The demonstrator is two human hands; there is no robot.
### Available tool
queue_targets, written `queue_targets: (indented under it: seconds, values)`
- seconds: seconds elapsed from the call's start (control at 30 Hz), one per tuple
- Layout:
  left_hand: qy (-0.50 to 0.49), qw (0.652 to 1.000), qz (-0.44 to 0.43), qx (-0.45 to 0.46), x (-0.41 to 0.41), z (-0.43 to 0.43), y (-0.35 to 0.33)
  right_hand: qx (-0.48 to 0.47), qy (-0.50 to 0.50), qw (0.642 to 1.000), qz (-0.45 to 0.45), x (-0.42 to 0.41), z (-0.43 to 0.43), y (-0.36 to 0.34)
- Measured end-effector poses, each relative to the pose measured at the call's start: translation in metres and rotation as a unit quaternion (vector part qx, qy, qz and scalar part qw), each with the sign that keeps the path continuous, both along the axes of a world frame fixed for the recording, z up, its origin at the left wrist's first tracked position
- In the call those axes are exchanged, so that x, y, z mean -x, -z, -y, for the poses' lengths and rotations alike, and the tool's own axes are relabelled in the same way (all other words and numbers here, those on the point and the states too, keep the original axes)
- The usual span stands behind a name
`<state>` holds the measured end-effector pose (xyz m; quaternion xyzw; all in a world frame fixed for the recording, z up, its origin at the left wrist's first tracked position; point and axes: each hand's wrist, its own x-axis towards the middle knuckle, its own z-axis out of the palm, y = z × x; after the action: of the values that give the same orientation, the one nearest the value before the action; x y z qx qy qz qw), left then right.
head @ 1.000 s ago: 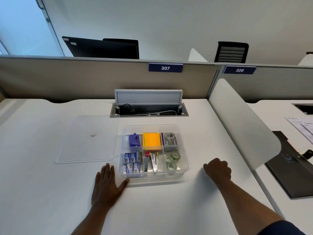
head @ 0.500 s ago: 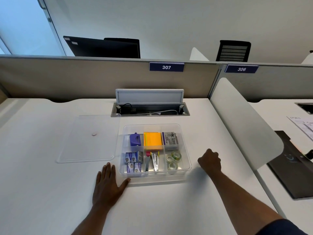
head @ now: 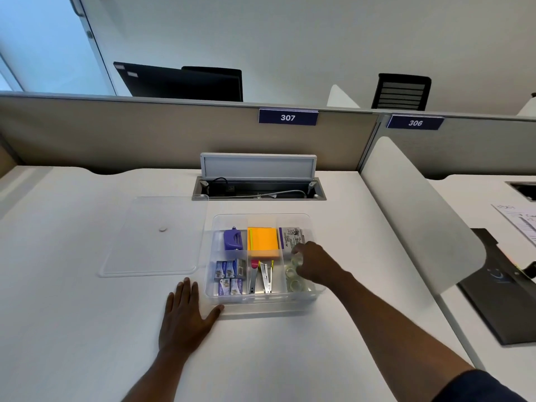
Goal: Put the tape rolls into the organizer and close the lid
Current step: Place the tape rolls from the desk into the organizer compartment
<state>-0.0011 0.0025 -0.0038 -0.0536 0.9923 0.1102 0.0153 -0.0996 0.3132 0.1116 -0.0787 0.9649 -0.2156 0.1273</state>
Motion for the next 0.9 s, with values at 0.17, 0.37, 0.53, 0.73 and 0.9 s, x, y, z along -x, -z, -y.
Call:
queue_targets:
  seconds: [0.17, 0.37, 0.53, 0.73, 0.9]
  values:
    - [0.002, 1.0, -0.006, -0.008, 0.0, 0.001, 0.0, -0.018, -0.023, 0.999, 0.03, -0.011, 0.006, 0.012]
    - [0.001, 1.0, -0.008, -0.007, -0.001, 0.001, 0.001, -0.043, -0.042, 0.996, 0.06, -0.01, 0.003, 0.016]
    - [-0.001, 1.0, -0.009, -0.004, 0.0, 0.0, 0.001, -0.01, 0.044, 0.999, -0.024, -0.003, -0.001, 0.012]
    - [-0.003, 1.0, -0.013, -0.004, 0.0, 0.0, 0.002, -0.014, 0.089, 0.994, -0.059, 0.007, -0.007, 0.006]
    - [-0.003, 1.0, -0.017, -0.004, 0.0, -0.001, 0.002, -0.054, -0.026, 0.998, -0.036, 0.007, -0.001, 0.017]
